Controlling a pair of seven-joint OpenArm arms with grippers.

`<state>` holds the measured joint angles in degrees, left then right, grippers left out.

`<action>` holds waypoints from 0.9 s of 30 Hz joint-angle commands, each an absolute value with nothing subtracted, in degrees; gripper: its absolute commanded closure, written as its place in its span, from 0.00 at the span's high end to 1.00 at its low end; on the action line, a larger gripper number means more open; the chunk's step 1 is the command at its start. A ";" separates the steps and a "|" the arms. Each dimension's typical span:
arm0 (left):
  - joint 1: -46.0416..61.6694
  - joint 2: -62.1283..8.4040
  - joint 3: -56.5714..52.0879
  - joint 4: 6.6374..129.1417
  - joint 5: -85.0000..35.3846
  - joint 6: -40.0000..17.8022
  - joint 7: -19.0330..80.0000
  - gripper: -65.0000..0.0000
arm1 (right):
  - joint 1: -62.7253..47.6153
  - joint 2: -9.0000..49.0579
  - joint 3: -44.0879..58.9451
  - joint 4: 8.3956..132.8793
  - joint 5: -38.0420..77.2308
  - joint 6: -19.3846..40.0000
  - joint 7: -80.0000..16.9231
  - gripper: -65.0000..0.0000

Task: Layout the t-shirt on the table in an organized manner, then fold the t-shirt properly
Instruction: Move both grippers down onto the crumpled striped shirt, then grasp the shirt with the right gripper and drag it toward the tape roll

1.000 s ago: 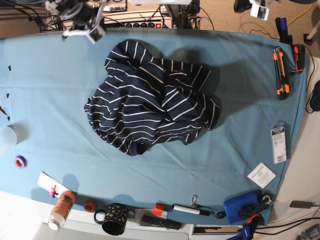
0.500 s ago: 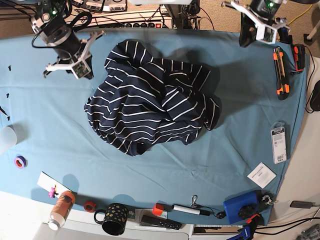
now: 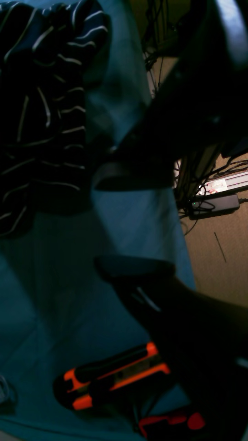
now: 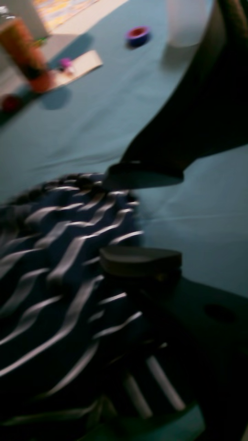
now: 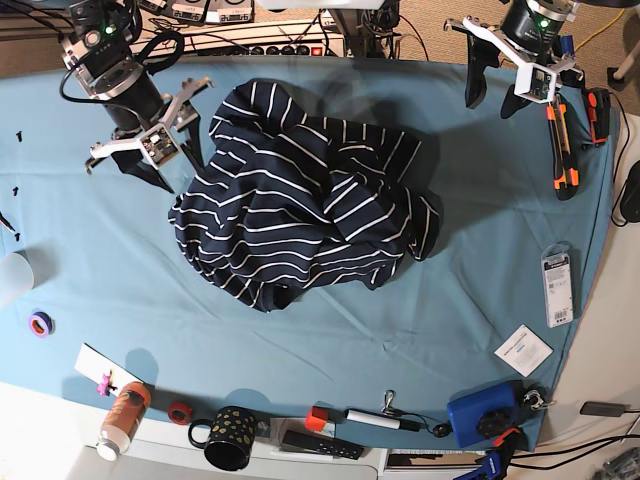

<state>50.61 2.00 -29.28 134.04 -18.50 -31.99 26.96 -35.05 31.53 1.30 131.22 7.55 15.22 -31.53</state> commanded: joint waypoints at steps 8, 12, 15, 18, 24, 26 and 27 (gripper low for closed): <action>51.24 1.89 -29.41 135.00 -19.35 -32.23 22.59 0.46 | -20.95 31.90 -11.18 131.46 9.34 15.62 -36.16 0.42; 51.27 1.89 -29.41 135.00 -19.35 -32.21 22.46 0.46 | -14.63 30.81 -20.84 131.46 6.57 15.59 -36.86 0.42; 51.27 1.91 -29.41 135.00 -19.35 -32.21 22.44 0.46 | -10.85 27.97 -26.68 130.58 2.96 15.20 -38.17 0.42; 51.27 1.91 -29.41 135.00 -19.35 -32.21 22.44 0.46 | -7.66 24.51 -30.46 125.93 0.84 13.45 -38.20 0.42; 51.27 1.91 -29.41 135.00 -19.35 -32.21 22.44 0.46 | -2.83 17.61 -33.17 113.01 -0.69 13.78 -38.22 0.42; 51.24 1.91 -29.41 135.00 -19.35 -32.21 22.41 0.46 | -2.00 16.34 -33.76 111.59 -0.69 13.93 -38.17 0.42; 51.24 1.91 -29.41 135.00 -19.35 -32.21 22.41 0.46 | -1.83 15.86 -34.02 111.42 -0.69 13.91 -38.15 0.42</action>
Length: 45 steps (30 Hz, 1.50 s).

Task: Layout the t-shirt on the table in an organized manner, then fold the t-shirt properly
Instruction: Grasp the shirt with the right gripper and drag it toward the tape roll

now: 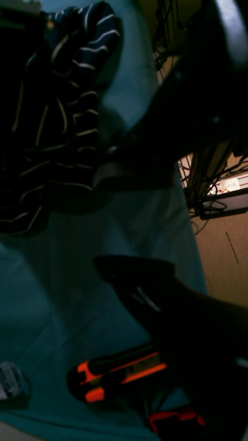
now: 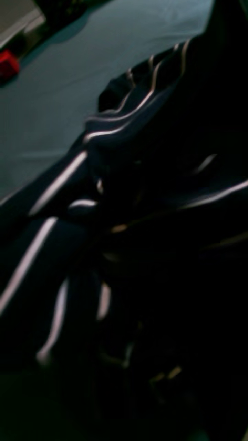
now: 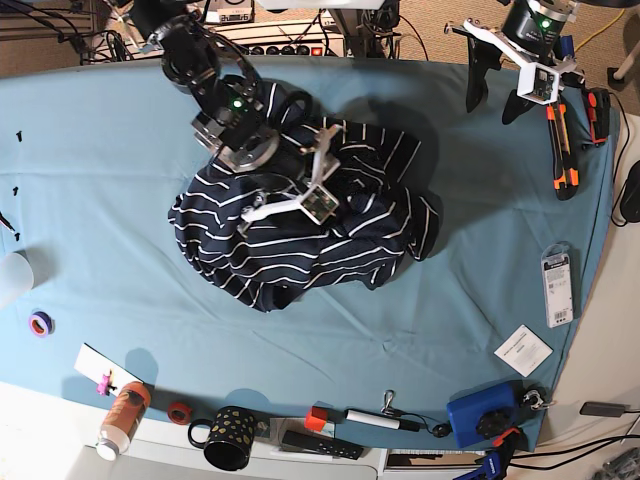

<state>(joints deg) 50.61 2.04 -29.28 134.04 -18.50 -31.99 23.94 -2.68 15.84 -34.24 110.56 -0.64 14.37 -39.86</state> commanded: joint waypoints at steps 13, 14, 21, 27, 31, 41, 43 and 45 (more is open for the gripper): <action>51.22 1.89 -29.41 135.00 -19.35 -32.21 20.95 0.46 | 0.16 13.80 -34.50 111.77 -5.82 6.92 -37.91 0.00; 51.22 1.89 -29.41 135.00 -19.35 -32.18 20.95 0.46 | 1.02 13.80 -34.39 112.05 -7.25 5.52 -37.91 0.00; 51.22 1.89 -29.41 135.00 -19.35 -32.21 20.95 0.46 | 9.30 13.80 -29.06 112.55 -11.22 1.43 -37.91 0.00; 51.22 1.89 -29.41 135.00 -19.35 -33.36 20.97 0.46 | 15.62 13.85 -16.08 112.38 -8.64 1.45 -38.48 0.00; 50.76 1.89 -29.36 135.00 -19.33 -38.59 20.97 0.46 | 16.88 13.98 -7.01 110.59 -2.81 2.31 -39.66 0.00; 44.05 1.58 -25.63 135.00 -19.00 -39.09 22.31 0.46 | 16.97 14.13 8.12 90.50 -2.37 7.33 -39.46 0.00; 43.92 0.71 -21.06 135.00 -16.64 -38.76 22.22 0.46 | 16.97 14.50 10.41 88.68 -2.37 7.35 -39.44 0.00; 43.53 -0.30 -15.57 135.00 -12.56 -37.17 22.11 0.46 | 16.97 15.03 12.95 88.49 -2.37 7.33 -39.46 0.00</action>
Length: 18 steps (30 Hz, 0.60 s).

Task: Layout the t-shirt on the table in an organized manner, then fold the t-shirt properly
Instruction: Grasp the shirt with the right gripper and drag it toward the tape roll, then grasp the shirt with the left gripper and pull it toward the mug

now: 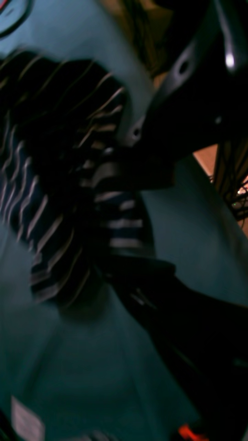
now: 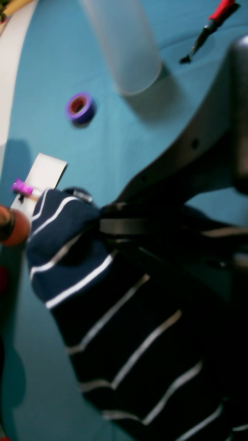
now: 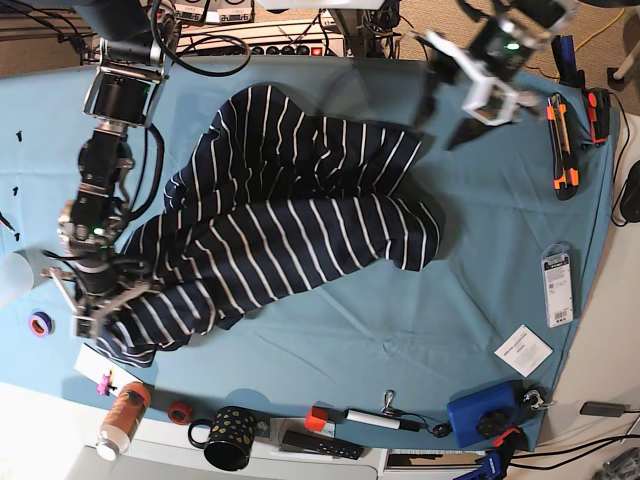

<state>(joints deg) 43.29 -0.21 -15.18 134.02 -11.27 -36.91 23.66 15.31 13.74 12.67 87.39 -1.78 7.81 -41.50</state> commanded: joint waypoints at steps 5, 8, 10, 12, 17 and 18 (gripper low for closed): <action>39.70 -1.13 -3.75 131.63 -1.54 -27.07 21.82 0.46 | 16.97 17.56 19.51 88.49 -1.87 7.33 -41.25 0.00; 36.56 -1.17 0.51 129.49 2.74 -25.47 19.75 0.46 | 16.93 18.63 21.80 88.49 -0.32 8.10 -44.86 0.00; 34.70 -1.17 3.07 128.35 4.99 -25.50 18.35 0.46 | 16.95 19.42 22.15 88.49 0.23 8.47 -48.27 0.00; 32.97 -1.17 5.61 127.15 7.16 -25.50 18.37 0.46 | 16.95 19.99 22.13 88.49 0.86 9.58 -51.40 0.00; 29.15 -1.19 10.13 122.34 10.55 -25.50 18.31 0.46 | 16.93 19.97 22.13 88.49 3.22 16.29 -55.20 0.26; 28.18 -1.19 10.59 121.21 11.07 -25.47 17.91 0.46 | 16.95 19.97 22.13 88.49 3.64 16.53 -55.22 0.27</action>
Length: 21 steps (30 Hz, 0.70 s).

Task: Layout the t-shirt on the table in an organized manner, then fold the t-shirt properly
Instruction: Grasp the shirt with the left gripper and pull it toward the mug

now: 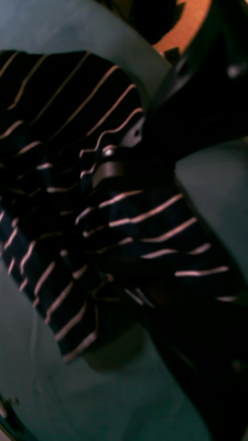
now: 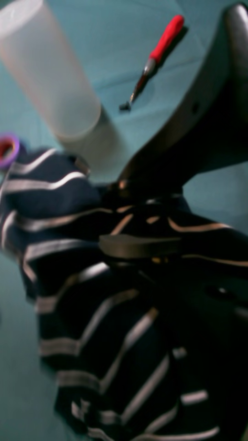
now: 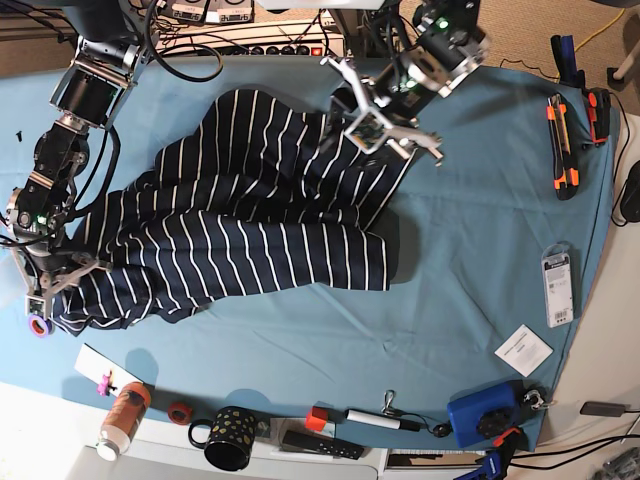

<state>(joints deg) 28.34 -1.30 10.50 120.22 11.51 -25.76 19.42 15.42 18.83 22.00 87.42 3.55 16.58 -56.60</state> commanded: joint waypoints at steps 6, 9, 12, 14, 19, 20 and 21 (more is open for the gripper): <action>21.12 -2.63 11.14 113.67 20.03 -25.93 8.45 0.46 | 16.95 19.99 22.33 88.49 4.91 16.40 -55.27 0.27; 17.02 -3.05 11.14 110.56 22.52 -26.96 8.08 0.46 | 16.95 19.99 23.81 88.49 10.94 17.45 -54.72 0.27; 13.04 -3.01 11.14 108.05 22.50 -26.74 8.08 0.46 | 16.95 19.99 26.11 88.49 18.17 21.28 -55.61 0.27; 10.79 -3.03 11.14 107.24 22.50 -26.79 8.10 0.46 | 16.95 19.99 27.99 88.49 23.07 23.51 -57.25 0.27; 7.25 -3.03 12.08 106.41 22.37 -29.28 8.34 0.46 | 16.93 19.99 34.68 88.49 33.74 28.86 -60.86 0.27; 6.76 -3.05 12.71 106.17 22.41 -30.20 8.78 0.46 | 16.95 19.99 36.21 88.49 34.68 29.58 -61.58 0.27; 6.39 -3.03 13.47 105.86 22.70 -30.79 9.19 0.46 | 16.91 19.99 37.78 88.49 35.44 29.98 -62.17 0.27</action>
<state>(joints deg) 7.05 -3.36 13.47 105.10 23.07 -31.24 10.28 15.64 18.83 37.76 87.48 34.26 29.69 -63.44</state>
